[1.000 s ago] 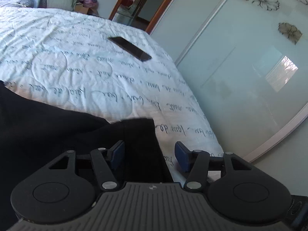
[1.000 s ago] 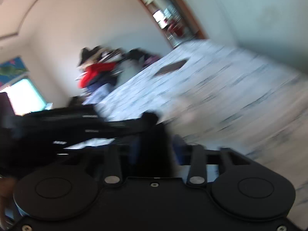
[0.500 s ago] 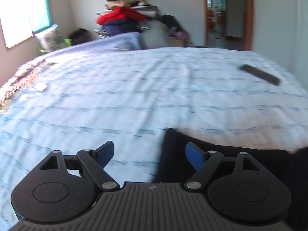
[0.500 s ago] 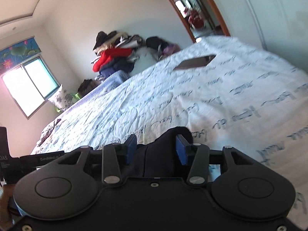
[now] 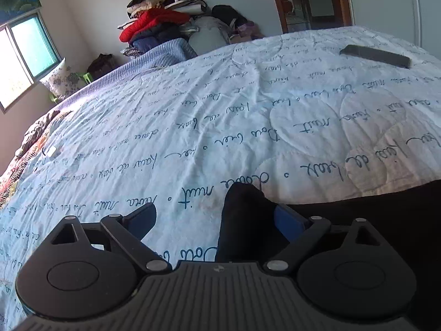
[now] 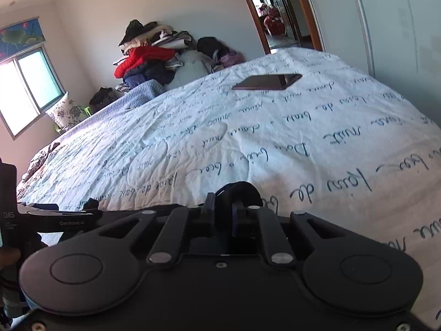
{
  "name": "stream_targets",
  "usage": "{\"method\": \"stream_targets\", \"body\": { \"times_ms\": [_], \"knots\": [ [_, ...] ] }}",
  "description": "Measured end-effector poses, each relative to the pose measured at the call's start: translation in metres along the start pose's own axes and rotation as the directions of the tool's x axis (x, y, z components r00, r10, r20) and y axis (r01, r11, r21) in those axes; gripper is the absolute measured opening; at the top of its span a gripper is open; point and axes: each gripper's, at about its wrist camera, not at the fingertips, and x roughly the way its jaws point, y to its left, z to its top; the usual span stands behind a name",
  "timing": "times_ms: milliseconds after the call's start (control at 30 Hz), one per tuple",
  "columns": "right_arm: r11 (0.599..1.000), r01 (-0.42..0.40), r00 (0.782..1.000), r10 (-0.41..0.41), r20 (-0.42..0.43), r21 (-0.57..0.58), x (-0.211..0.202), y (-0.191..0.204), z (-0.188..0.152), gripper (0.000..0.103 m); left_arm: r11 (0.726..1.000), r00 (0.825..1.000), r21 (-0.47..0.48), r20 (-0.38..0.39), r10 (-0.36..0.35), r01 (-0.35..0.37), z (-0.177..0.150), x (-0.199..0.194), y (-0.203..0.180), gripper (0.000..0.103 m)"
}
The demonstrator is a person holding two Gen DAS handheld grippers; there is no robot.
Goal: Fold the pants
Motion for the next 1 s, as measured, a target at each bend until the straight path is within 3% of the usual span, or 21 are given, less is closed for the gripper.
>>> {"method": "stream_targets", "body": {
  "times_ms": [67, 167, 267, 333, 533, 667, 800, 933, 1000],
  "knots": [
    [1.000, 0.012, 0.999, -0.012, 0.045, 0.002, -0.023, 0.000, -0.002, 0.023, 0.999, 0.998, 0.001, 0.034, -0.055, 0.055, -0.005, -0.022, 0.002, 0.095],
    [0.999, 0.046, 0.995, -0.043, 0.092, -0.023, -0.062, 0.001, -0.010, 0.024, 0.983, 0.982, 0.020, 0.033, -0.185, 0.184, -0.017, -0.051, -0.004, 0.097],
    [0.999, -0.024, 0.998, 0.025, 0.065, -0.028, -0.092, 0.003, -0.026, 0.024, 0.950, 0.950, 0.035, -0.022, -0.310, 0.311, -0.036, -0.065, -0.017, 0.098],
    [0.998, -0.054, 0.998, 0.054, 0.033, -0.023, -0.104, 0.006, -0.040, 0.025, 0.939, 0.938, 0.014, -0.049, -0.344, 0.345, -0.050, -0.070, -0.027, 0.098],
    [0.996, -0.086, 0.996, 0.086, -0.038, 0.012, -0.105, 0.010, -0.066, 0.025, 0.971, 0.969, -0.007, 0.068, -0.239, 0.240, -0.075, -0.096, -0.046, 0.098],
    [0.997, -0.068, 0.997, 0.066, -0.046, -0.046, -0.103, 0.022, -0.066, 0.028, 0.979, 0.973, 0.024, 0.107, -0.205, 0.204, -0.076, -0.106, -0.051, 0.097],
    [0.990, -0.025, 0.997, 0.014, -0.079, -0.138, -0.100, 0.029, -0.071, 0.028, 0.975, 0.967, -0.004, 0.122, -0.222, 0.224, -0.075, -0.109, -0.050, 0.098],
    [0.994, -0.080, 0.996, 0.075, -0.055, -0.080, -0.105, 0.022, -0.070, 0.037, 0.976, 0.970, -0.017, 0.119, -0.213, 0.216, -0.075, -0.107, -0.052, 0.098],
    [0.987, -0.032, 0.999, 0.026, -0.039, -0.155, -0.105, 0.032, -0.072, 0.021, 0.978, 0.971, -0.016, 0.118, -0.206, 0.209, -0.075, -0.108, -0.053, 0.098]
  ]
}}
